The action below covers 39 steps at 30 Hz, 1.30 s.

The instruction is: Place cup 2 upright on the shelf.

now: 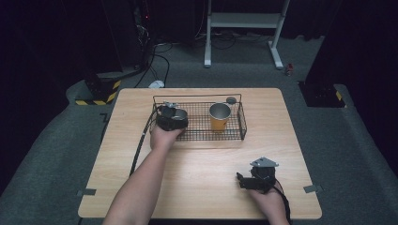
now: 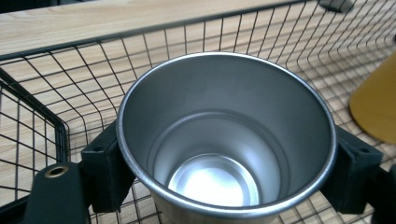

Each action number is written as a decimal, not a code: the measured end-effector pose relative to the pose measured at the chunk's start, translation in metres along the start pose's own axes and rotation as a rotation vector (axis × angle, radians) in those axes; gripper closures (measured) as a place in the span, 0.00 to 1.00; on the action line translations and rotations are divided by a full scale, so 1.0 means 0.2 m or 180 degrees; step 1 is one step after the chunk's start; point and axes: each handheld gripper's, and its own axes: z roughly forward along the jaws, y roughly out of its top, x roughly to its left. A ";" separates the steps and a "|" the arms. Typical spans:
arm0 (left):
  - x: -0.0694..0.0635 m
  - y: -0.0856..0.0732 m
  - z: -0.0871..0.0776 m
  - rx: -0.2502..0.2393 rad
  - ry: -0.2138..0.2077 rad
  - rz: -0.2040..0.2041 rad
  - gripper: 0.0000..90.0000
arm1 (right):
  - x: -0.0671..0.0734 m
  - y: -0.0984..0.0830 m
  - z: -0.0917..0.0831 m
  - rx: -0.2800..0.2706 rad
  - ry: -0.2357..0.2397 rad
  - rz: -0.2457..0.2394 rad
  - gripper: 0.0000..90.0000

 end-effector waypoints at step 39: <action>0.03 0.02 -0.05 0.0195 0.0010 0.0066 0.02 | 0.00 0.00 0.00 -0.0003 -0.0001 0.0005 0.09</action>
